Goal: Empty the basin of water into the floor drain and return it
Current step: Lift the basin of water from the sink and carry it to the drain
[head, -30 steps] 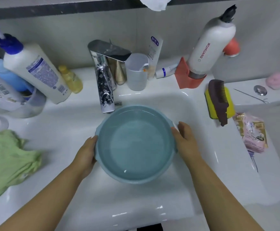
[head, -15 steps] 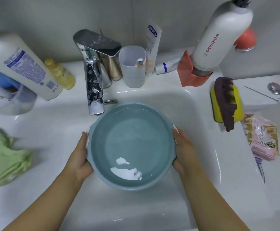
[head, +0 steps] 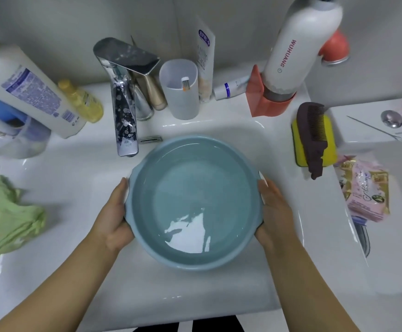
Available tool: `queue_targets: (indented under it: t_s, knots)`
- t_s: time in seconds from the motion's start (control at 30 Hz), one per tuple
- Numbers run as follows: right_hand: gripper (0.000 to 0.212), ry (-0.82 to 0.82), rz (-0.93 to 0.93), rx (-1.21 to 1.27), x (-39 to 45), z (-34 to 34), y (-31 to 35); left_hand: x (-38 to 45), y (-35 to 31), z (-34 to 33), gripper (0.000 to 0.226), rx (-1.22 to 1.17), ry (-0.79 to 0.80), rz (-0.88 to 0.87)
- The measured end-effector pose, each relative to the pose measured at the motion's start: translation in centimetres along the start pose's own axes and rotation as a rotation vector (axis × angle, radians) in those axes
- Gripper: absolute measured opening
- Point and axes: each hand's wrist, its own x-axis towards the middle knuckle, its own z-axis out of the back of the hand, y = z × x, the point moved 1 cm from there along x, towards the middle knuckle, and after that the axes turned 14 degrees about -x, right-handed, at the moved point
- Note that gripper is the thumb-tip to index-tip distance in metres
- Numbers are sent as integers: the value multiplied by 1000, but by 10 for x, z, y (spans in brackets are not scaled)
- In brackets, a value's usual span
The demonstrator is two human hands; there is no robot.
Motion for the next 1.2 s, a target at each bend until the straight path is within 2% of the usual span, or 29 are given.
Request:
queue_targets:
  t_s: [0.37,0.53,0.63,0.73,0.8,0.9,1.03,1.2]
  knots:
    - [21,-4,-3,124,-55,24,32,-49,14,-23,40,-36,45,39]
    - [28,-37,-6,145,-82,34,32,-70,16,-33,35,-44,115,99]
    - [30,-88,8,187,-99,41,29,-77,17,-38,56,-32,194,151]
    - [21,-150,43,234,-118,48,28,-84,17,-48,72,6,241,188]
    - [19,-172,71,265,-131,52,25,-90,18,-58,65,57,254,209]
    - [22,-198,108,303,-150,60,22,-99,22,-71,30,98,260,228]
    - [28,-287,149,361,-177,75,9,-105,29,-86,36,183,241,280]
    - [34,-434,187,446,-217,97,-7,-110,54,-108,32,316,332,365]
